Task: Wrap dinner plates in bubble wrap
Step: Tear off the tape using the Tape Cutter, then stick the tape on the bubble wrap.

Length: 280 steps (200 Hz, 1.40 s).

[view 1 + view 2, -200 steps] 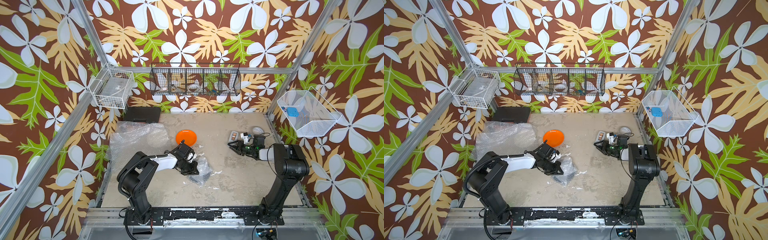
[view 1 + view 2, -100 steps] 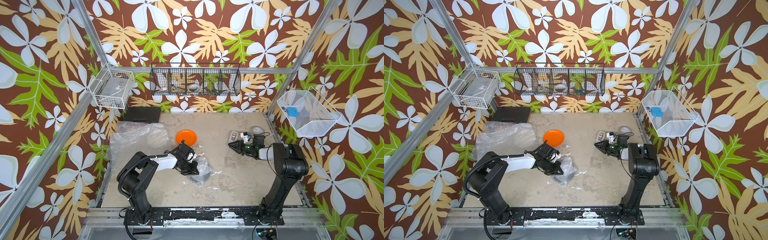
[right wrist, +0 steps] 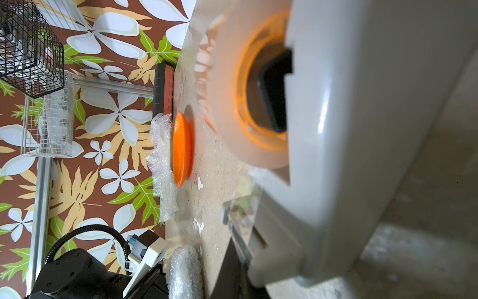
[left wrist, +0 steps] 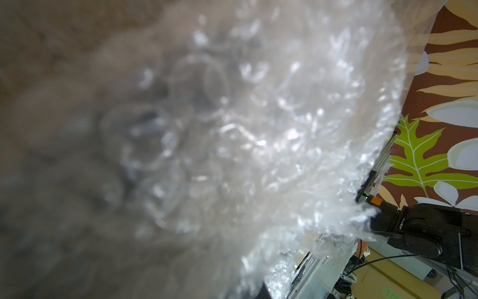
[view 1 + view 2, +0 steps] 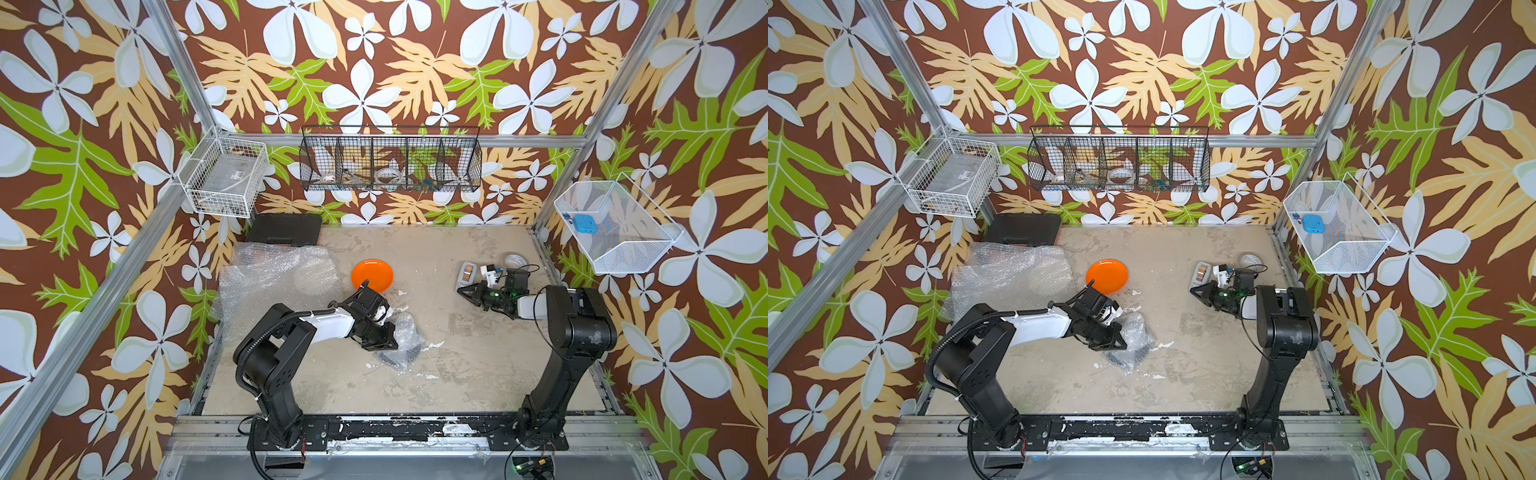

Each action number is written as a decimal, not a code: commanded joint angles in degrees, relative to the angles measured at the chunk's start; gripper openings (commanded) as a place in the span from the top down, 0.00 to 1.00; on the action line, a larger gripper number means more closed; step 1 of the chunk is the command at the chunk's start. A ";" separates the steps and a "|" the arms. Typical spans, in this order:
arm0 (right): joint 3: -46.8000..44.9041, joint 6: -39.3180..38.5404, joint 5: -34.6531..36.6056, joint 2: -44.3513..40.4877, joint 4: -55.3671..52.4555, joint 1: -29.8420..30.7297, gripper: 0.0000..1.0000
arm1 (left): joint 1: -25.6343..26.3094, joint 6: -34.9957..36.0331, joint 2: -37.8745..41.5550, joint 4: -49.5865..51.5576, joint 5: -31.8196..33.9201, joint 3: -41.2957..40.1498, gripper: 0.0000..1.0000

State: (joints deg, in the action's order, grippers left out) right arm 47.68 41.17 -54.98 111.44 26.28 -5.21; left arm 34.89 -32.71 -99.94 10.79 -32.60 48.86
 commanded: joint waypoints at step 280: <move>-1.80 -11.70 15.52 -46.36 -45.64 31.59 1.00 | -0.10 2.94 1.59 -0.95 4.31 -3.07 1.00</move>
State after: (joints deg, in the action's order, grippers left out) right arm 47.03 26.52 -40.86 67.22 -17.76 22.76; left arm 34.89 -31.38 -98.13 7.64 -31.94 46.11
